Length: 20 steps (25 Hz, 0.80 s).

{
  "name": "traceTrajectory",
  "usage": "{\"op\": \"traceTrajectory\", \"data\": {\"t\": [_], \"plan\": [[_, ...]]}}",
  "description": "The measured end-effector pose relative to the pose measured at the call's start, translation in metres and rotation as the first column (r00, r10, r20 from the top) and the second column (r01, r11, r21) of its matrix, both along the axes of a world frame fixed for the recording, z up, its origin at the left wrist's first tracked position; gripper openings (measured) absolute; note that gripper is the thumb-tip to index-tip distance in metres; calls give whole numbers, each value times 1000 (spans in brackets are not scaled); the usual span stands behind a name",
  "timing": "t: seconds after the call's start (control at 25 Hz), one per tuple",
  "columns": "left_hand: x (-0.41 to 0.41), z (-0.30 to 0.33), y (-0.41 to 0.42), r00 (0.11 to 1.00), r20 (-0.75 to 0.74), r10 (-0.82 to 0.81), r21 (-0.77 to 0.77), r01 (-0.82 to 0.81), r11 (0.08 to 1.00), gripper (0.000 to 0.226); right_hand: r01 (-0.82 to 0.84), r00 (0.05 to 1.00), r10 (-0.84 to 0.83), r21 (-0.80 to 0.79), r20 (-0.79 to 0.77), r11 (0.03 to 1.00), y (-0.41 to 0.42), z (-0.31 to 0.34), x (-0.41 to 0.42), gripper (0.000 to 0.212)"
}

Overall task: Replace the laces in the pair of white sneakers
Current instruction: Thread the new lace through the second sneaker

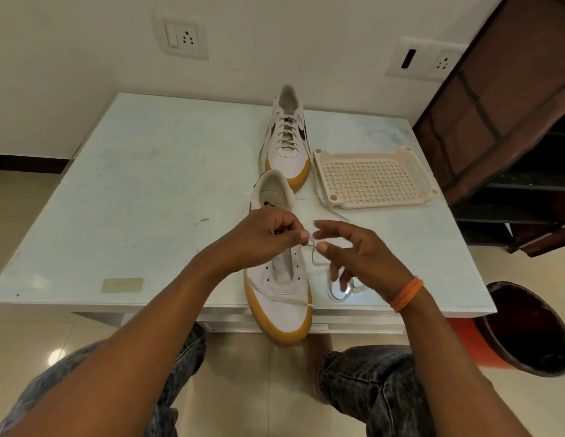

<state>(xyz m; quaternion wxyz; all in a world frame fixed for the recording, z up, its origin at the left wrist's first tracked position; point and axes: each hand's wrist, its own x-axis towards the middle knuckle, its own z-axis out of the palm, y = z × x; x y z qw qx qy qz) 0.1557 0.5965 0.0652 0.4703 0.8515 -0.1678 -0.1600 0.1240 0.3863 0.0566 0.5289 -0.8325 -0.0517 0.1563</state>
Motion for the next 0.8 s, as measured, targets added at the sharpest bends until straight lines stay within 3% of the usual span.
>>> {"op": "traceTrajectory", "data": {"t": [0.04, 0.12, 0.24, 0.36, 0.44, 0.48, 0.56, 0.6, 0.68, 0.8], "plan": [[-1, 0, -2, 1000, 11, -11, -3, 11, 1000, 15, -56, 998, 54, 61, 31, 997, 14, 2, -1, 33], [1, 1, -1, 1000, 5, -25, 4, 25, 1000, 15, -51, 988, 58, -54, 140, 997, 19, -5, 1, 19], [6, 5, 15, 1000, -26, 13, 57, -11, 998, 16, 167, 980, -133, -240, 151, 956, -19, -14, 13, 22], [10, 4, 25, 999, -52, -10, 132, 16, 991, 17, 349, 936, -329, -439, 126, 828, -58, -21, 16, 32], [9, 2, 23, 998, -67, 2, 149, 8, 989, 17, 336, 939, -325, -497, 111, 800, -55, -25, 13, 17], [7, 2, 20, 998, -70, 4, 145, 6, 989, 17, 295, 956, -244, -524, 166, 799, -44, -22, 8, 25], [1, 5, 12, 996, -80, -30, 124, 40, 991, 17, 160, 955, -29, -431, 295, 888, -18, -17, 0, 52], [-1, 6, 8, 994, -99, -54, 100, 64, 993, 17, 81, 949, 15, -289, 315, 954, 0, -9, -5, 52], [-4, 7, 5, 984, -161, -75, 43, 83, 996, 18, -36, 918, 96, -159, 386, 987, 28, -5, -14, 45], [-2, 9, 15, 980, -198, -33, -5, 33, 999, 15, 59, 874, 19, -146, 486, 987, 26, -19, -9, 33]]}}
